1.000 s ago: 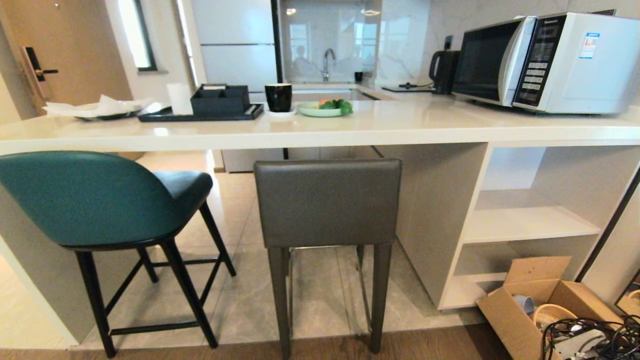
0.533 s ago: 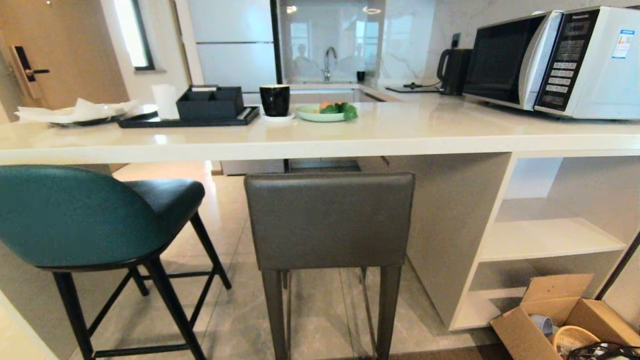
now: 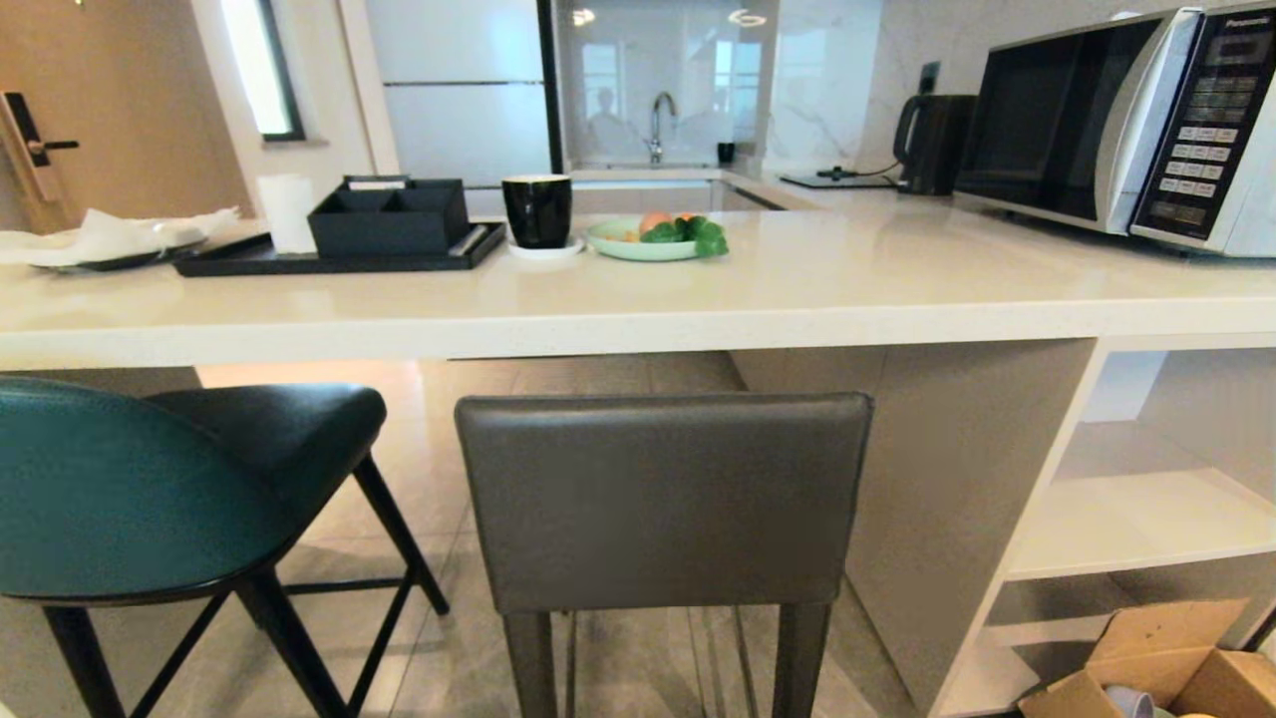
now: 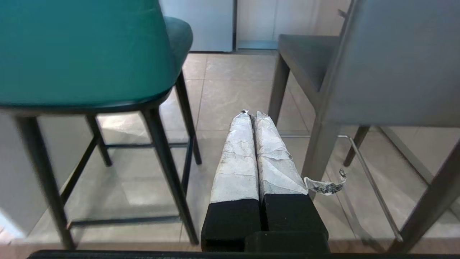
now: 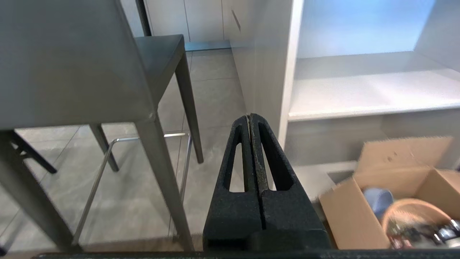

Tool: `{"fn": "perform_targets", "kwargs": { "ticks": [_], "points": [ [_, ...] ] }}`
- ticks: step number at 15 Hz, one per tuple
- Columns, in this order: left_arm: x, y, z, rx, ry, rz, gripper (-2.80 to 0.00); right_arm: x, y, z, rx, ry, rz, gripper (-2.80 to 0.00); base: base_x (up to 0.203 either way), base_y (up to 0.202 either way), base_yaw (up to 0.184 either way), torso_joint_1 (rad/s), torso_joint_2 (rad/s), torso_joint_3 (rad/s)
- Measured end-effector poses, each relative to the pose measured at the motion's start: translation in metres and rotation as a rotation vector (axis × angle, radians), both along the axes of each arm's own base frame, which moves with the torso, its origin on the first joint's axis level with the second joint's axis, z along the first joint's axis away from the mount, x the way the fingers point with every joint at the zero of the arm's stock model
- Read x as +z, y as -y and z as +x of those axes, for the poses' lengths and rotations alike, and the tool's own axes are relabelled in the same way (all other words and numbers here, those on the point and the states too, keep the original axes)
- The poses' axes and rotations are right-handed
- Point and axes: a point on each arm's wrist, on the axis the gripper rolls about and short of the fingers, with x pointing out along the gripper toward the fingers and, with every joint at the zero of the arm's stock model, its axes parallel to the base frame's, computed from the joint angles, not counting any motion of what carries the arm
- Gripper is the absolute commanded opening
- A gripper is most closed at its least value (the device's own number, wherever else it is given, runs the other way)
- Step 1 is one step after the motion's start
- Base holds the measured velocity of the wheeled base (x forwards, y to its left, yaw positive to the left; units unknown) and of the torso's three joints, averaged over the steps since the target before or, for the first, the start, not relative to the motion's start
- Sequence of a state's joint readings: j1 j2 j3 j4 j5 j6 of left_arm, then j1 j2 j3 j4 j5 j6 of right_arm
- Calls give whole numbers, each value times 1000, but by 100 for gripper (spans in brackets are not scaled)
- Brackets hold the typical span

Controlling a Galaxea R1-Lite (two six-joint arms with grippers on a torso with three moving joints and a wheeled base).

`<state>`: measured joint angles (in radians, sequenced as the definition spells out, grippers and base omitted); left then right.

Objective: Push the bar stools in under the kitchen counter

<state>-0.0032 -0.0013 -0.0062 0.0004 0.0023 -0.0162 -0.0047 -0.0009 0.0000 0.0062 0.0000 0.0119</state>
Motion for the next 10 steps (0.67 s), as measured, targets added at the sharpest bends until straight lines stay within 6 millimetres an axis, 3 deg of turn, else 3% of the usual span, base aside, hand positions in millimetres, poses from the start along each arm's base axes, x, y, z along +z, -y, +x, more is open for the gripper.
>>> {"fn": "perform_targets", "kwargs": {
  "ticks": [3,10],
  "points": [
    [0,0,0,0,0,-1,-280,0,0,0,0,0,0,-280,151,0,0,8,6,2],
    [0,0,0,2,0,5,-280,0,0,0,0,0,-1,-280,0,0,0,0,0,0]
  ]
}}
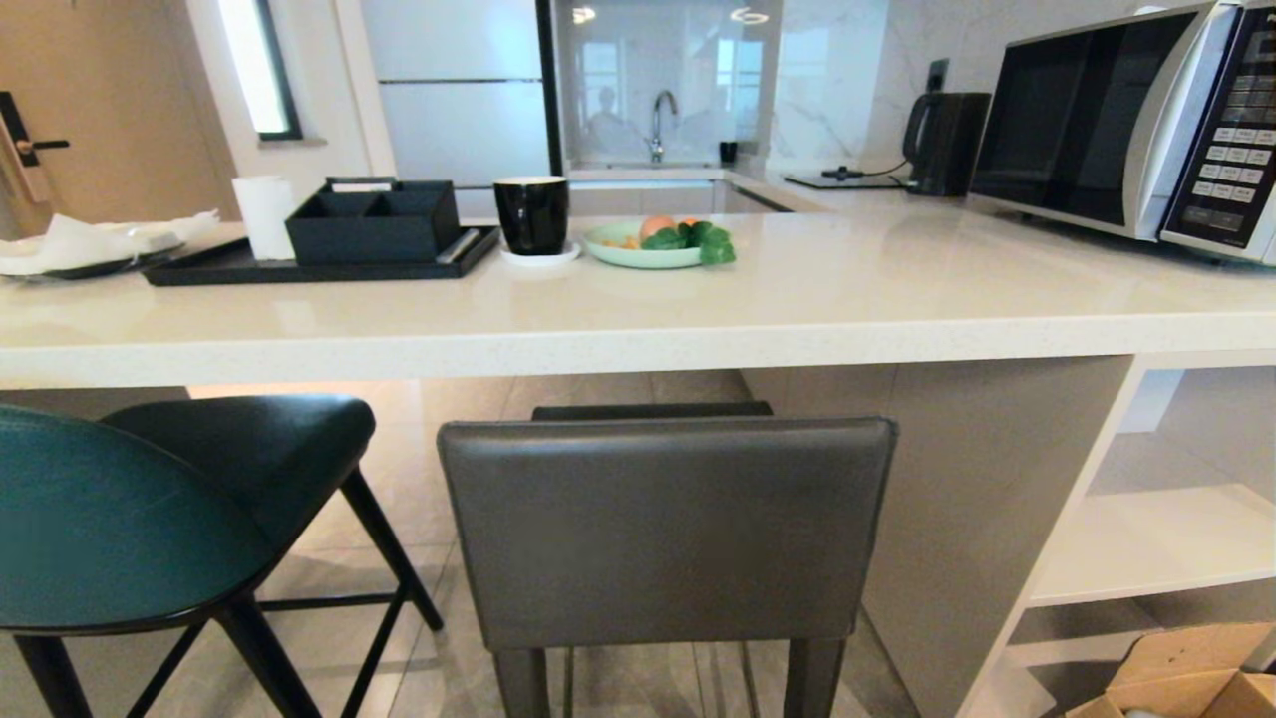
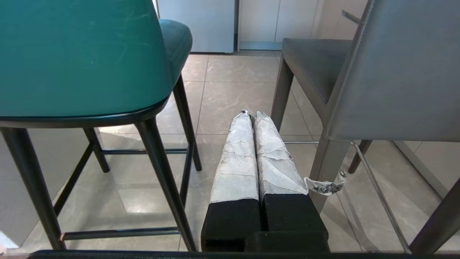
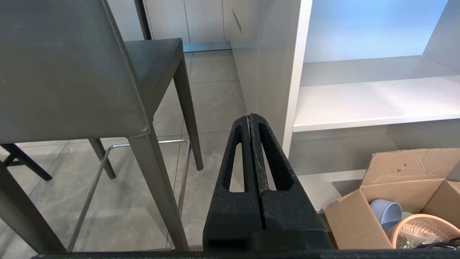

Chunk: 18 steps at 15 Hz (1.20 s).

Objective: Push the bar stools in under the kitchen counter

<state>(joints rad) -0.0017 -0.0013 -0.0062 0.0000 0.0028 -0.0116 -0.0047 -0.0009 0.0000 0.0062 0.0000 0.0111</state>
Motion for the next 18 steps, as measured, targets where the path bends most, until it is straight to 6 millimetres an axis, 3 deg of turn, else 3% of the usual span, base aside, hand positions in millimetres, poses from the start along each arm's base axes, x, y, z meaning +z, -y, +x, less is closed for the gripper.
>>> {"fn": "perform_targets", "kwargs": {
  "ticks": [4,5,18],
  "points": [
    [0,0,0,0,0,-3,-280,0,0,0,0,1,-4,-280,0,0,0,0,0,0],
    [0,0,0,0,-1,-3,0,0,0,0,0,1,-1,0,0,0,0,0,0,0],
    [0,0,0,-17,-1,59,0,0,0,0,3,1,-33,0,0,0,0,0,0,0]
  ]
}}
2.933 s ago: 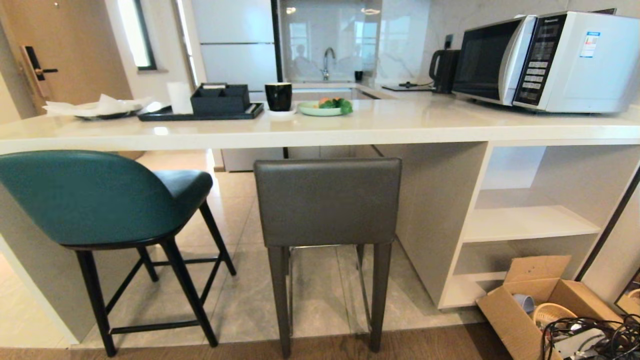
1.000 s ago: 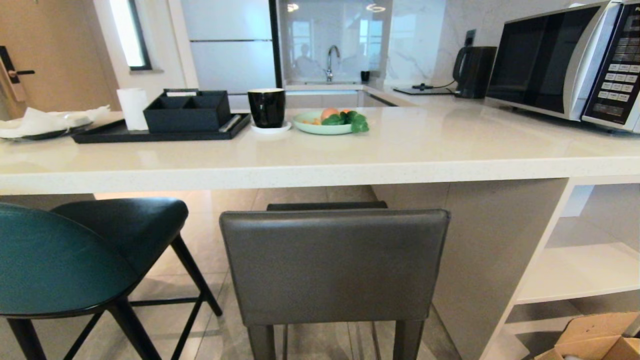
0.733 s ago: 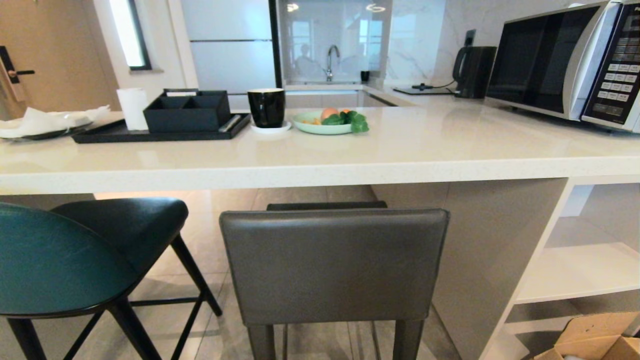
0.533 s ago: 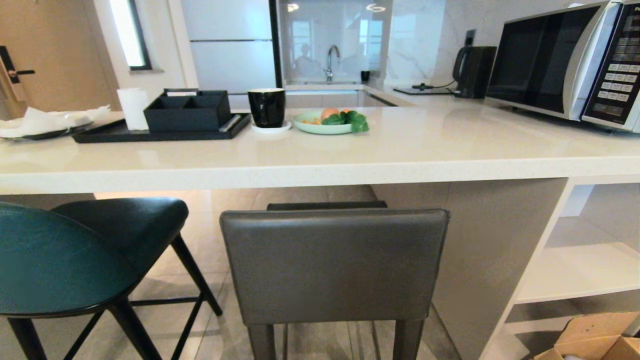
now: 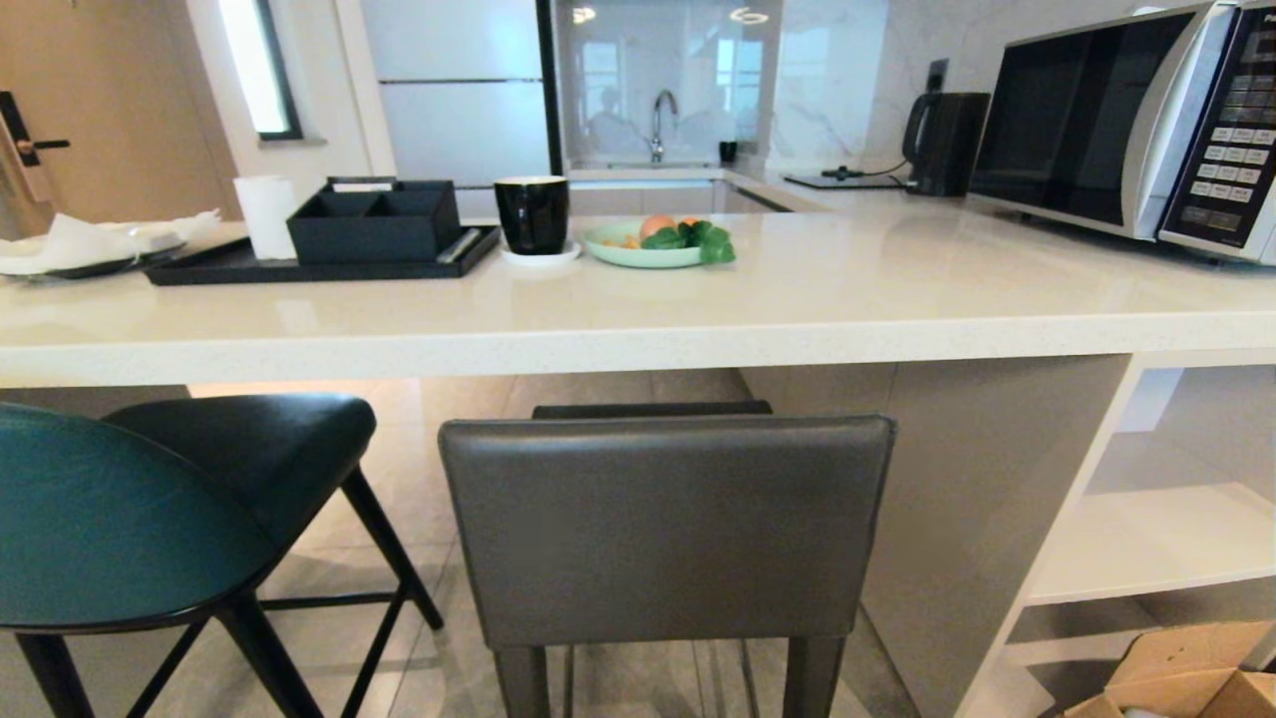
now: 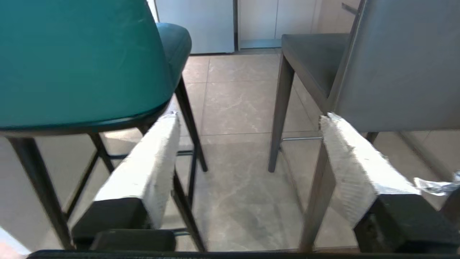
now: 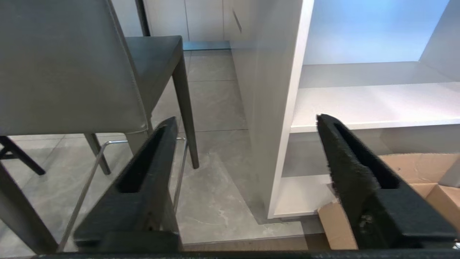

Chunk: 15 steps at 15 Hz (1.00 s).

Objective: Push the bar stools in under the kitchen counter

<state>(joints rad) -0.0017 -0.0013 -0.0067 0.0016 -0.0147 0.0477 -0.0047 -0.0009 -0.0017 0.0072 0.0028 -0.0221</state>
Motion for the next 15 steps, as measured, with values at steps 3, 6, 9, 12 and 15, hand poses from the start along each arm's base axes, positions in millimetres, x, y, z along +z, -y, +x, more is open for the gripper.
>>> {"fn": "perform_targets", "kwargs": {
  "ticks": [3,6,9,12,15],
  "points": [
    [27,2,-6,-94,58,-38,0,23,-1,-5,35,34,4,0,0,0,0,0,0,0],
    [70,3,7,-192,29,-106,0,56,-2,8,127,-24,29,0,0,0,0,0,0,0],
    [96,8,59,-290,-64,-172,0,81,-6,47,255,-112,41,0,0,0,0,0,0,0],
    [94,18,121,-433,-115,-223,0,84,-17,102,400,-200,53,0,0,0,0,0,0,0],
    [74,23,166,-628,-143,-219,0,71,-28,160,540,-244,72,0,0,0,0,0,0,0]
  ]
}}
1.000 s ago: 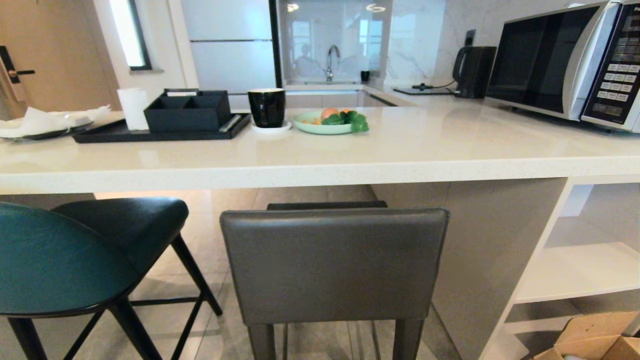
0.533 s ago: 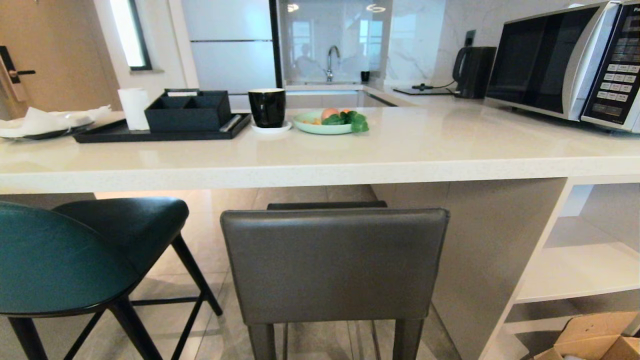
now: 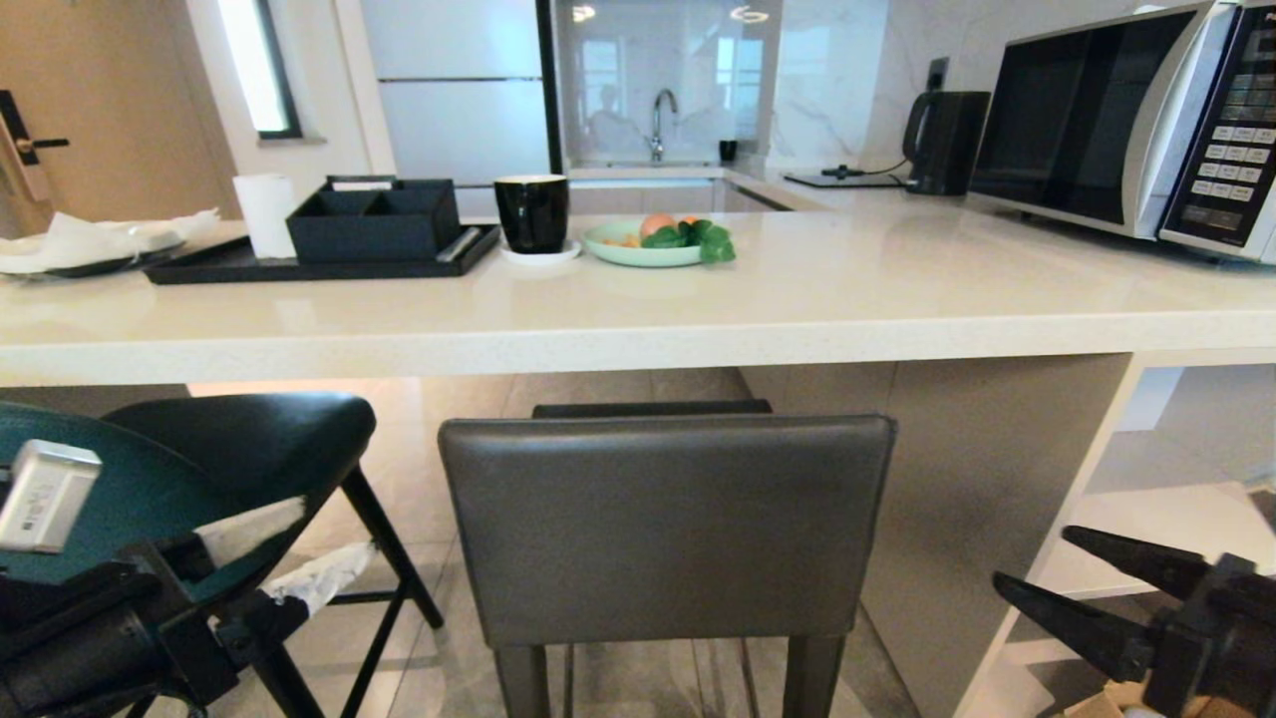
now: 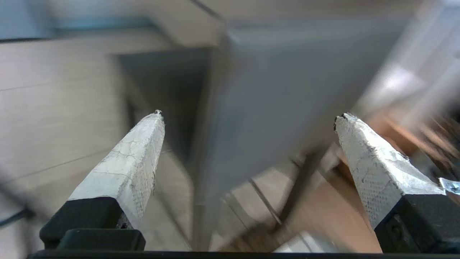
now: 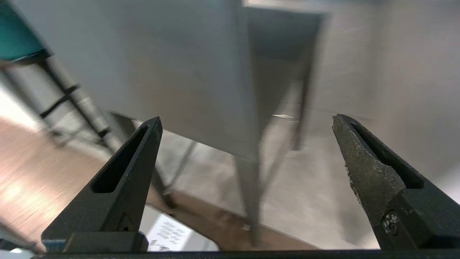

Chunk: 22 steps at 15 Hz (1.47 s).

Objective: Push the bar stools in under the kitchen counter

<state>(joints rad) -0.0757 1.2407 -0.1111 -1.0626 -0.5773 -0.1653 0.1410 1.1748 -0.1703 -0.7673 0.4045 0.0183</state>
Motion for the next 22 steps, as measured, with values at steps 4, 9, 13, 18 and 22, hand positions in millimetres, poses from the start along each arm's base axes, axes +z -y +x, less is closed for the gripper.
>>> {"fn": "perform_targets", "kwargs": {
  "ticks": [4,9,13,18,22],
  "points": [
    [-31,0,31,-244,4,32,0,-31,-6,52,187,11,49,0,0,0,0,0,0,0],
    [-51,1,62,-379,-20,14,0,-58,0,88,363,43,102,0,0,0,0,0,0,0],
    [-54,0,90,-372,-4,12,0,-66,2,116,367,46,106,0,0,0,0,0,0,0],
    [-66,6,109,-390,-29,11,0,-75,-1,148,381,67,105,0,0,0,0,0,0,0],
    [-72,13,128,-412,-19,11,0,-78,-13,170,420,98,103,0,0,0,0,0,0,0]
  ]
}}
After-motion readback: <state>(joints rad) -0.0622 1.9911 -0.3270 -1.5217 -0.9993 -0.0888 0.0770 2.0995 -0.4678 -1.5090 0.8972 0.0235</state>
